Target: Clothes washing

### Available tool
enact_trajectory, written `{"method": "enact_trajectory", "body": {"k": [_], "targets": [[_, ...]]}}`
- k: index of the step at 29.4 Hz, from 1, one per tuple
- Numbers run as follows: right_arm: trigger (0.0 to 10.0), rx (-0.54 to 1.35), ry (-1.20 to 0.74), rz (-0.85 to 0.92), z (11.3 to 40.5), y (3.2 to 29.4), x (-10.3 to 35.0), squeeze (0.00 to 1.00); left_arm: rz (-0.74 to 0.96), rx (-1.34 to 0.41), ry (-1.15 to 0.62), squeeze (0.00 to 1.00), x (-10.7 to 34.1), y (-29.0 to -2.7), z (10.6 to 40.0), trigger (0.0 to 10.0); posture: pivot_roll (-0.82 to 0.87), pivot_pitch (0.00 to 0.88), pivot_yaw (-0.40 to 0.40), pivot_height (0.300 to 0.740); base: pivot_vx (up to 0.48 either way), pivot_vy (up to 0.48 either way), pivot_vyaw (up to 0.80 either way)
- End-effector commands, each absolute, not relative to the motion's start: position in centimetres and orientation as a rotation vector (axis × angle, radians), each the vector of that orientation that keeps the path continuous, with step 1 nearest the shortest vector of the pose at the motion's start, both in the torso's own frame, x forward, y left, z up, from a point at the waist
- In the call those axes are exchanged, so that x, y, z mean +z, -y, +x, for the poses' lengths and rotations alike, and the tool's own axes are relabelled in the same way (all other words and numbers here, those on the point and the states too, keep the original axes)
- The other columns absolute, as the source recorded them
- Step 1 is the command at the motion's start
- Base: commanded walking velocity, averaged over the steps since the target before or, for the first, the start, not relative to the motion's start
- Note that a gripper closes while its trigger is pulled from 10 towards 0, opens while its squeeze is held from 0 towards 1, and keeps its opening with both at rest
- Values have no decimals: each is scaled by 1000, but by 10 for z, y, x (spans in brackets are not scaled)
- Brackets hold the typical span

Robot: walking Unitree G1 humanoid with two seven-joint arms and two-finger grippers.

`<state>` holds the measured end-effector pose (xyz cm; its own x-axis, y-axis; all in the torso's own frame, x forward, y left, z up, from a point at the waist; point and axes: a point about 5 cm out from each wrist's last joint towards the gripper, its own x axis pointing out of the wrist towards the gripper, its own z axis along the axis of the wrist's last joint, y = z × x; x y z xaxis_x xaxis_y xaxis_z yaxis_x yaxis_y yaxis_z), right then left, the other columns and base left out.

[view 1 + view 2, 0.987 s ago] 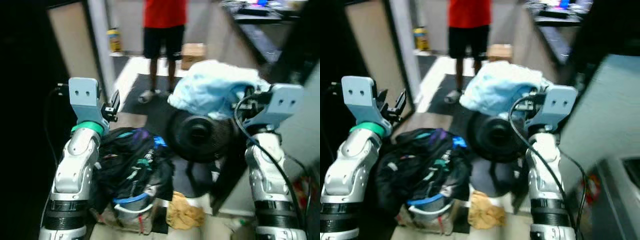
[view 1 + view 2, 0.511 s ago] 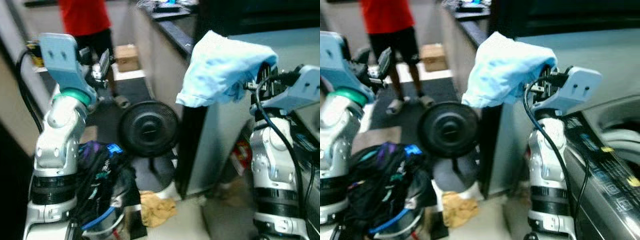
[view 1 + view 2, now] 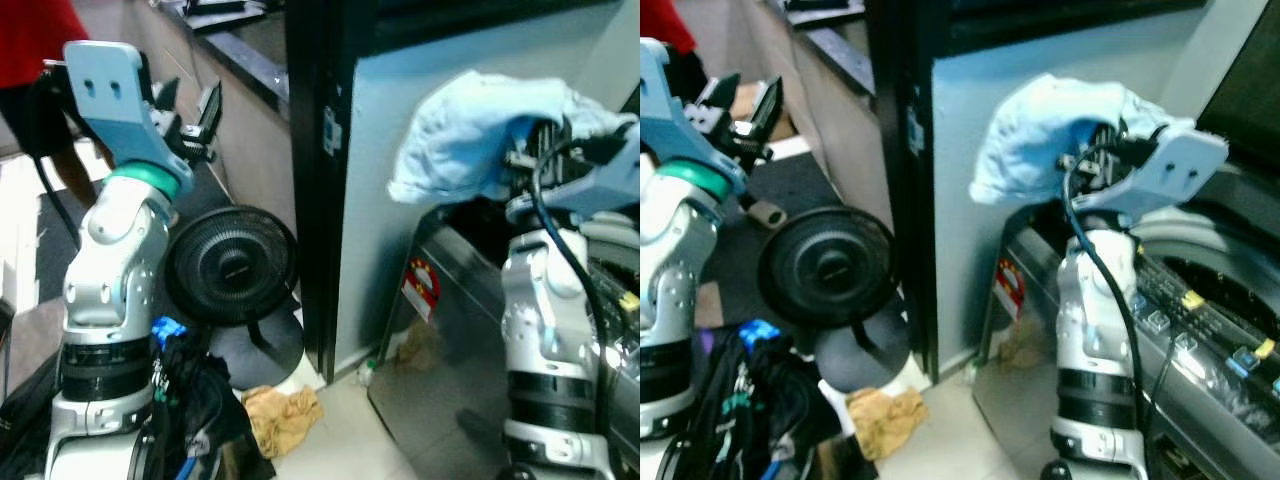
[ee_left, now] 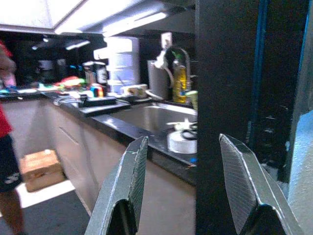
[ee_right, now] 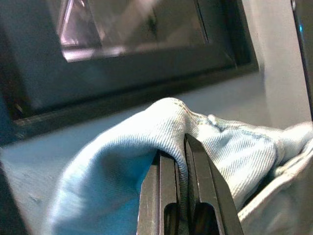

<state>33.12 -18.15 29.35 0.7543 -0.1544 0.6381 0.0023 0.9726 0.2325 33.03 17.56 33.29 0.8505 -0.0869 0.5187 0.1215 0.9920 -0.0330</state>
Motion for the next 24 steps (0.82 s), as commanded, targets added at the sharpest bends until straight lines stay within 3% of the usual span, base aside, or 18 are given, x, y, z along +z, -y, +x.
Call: {"method": "enact_trajectory", "body": {"k": [1,24], "targets": [[10000,-77,771,230,325,182,306,0,-66,-123,526,0,331,-173,331,10000,48,0,94,740,0,0,-800],[10000,-64,746,229,329,180,302,0,-64,-124,509,0,328,-172,329,10000,58,0,89,740,0,0,-800]]}}
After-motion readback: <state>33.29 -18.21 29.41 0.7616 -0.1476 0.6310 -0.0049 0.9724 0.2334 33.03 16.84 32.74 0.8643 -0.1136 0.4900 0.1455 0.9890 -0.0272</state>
